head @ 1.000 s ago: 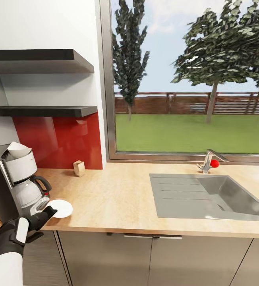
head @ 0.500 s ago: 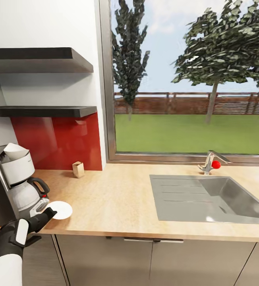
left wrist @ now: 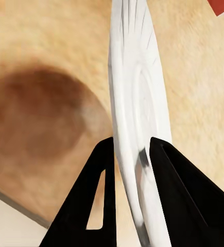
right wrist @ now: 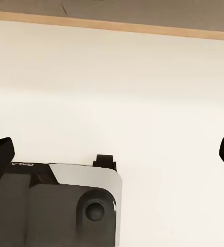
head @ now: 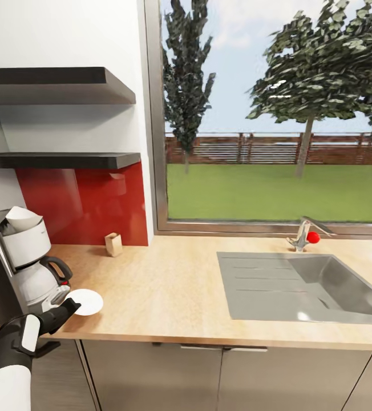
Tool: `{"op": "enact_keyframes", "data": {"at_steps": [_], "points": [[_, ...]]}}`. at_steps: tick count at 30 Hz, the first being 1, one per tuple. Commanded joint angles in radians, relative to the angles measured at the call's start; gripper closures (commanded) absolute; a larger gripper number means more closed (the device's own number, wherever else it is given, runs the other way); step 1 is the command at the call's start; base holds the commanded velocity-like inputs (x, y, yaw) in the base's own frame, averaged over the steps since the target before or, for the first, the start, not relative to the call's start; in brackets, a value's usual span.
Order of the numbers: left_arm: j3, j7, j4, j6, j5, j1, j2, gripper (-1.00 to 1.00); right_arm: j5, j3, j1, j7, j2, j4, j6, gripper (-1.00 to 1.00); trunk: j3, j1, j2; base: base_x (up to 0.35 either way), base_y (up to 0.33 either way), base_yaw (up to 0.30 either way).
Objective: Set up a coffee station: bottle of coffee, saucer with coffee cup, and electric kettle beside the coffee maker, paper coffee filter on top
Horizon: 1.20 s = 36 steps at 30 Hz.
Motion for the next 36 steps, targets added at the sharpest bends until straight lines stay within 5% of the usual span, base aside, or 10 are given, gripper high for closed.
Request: {"op": "enact_keyframes", "data": {"at_steps": [1, 36], "points": [[0.003, 0.002, 0.000, 0.006, 0.007, -0.001, 0.000, 1.00, -0.010, 0.008, 0.000, 0.002, -0.001, -0.002, 0.005, -1.00, 0.000, 0.000, -0.001, 0.028, 0.034, 0.000], [0.002, 0.002, -0.001, 0.006, 0.009, -0.001, -0.004, 1.00, -0.010, 0.008, 0.000, 0.002, -0.001, -0.002, 0.005, -1.00, 0.000, 0.000, -0.001, 0.026, 0.027, 0.000]]}}
